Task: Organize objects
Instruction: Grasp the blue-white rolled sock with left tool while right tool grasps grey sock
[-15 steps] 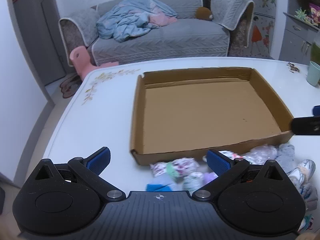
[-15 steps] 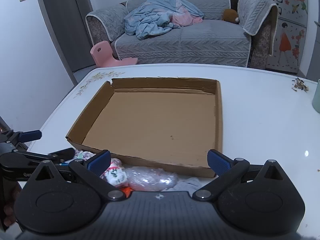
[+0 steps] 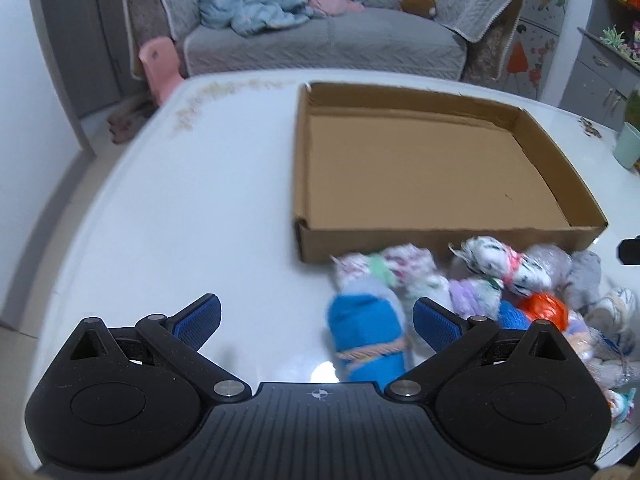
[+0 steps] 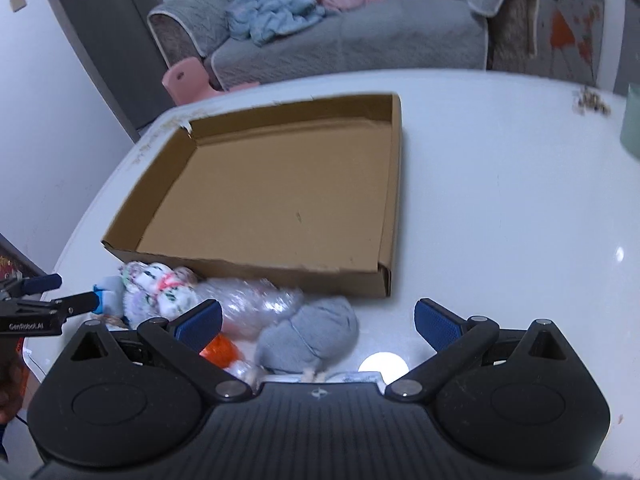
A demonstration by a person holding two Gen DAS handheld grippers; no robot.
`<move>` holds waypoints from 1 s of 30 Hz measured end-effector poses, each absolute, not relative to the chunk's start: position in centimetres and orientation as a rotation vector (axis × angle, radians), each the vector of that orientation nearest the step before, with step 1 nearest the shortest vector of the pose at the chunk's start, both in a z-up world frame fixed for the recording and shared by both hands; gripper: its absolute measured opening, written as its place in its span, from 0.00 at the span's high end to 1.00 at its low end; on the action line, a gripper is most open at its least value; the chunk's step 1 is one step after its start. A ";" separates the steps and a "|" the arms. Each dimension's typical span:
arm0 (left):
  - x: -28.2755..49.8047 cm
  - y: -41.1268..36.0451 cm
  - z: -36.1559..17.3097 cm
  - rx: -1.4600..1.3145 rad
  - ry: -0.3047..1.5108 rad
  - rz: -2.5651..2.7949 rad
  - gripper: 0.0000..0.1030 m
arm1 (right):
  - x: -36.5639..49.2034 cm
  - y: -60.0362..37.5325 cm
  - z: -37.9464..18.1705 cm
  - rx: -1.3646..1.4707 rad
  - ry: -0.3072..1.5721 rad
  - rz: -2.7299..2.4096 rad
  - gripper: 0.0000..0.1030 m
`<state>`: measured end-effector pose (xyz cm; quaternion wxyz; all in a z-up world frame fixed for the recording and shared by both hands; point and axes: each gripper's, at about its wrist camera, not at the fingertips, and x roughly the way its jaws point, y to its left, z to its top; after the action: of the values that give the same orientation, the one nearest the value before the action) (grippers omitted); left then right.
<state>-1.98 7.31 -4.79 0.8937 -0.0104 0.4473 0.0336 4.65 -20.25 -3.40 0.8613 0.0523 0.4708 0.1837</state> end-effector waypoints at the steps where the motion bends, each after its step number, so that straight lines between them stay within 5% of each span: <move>1: -1.9 7.3 -5.2 -0.021 0.937 0.073 0.01 | 4.6 -20.1 -3.7 0.106 0.996 0.384 0.01; 6: -1.8 7.2 -6.9 -0.022 0.970 0.067 0.01 | 4.6 -18.4 -5.2 0.052 1.032 0.384 0.10; 11: -1.9 8.2 -7.7 -0.097 0.983 0.041 0.08 | 4.7 -17.4 -6.7 0.016 1.076 0.401 0.41; 16: -2.3 8.9 -7.7 -0.176 0.973 -0.028 0.47 | 4.2 -17.3 -6.6 0.022 1.052 0.428 0.49; 30: -3.7 8.5 -4.5 -0.120 0.884 -0.006 0.48 | 3.8 -20.3 -2.9 0.057 0.927 0.438 0.51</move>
<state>-3.75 8.46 -4.50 0.9021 -0.0581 0.4275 -0.0028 3.84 -20.32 -2.93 0.8710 0.0273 0.4435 0.2097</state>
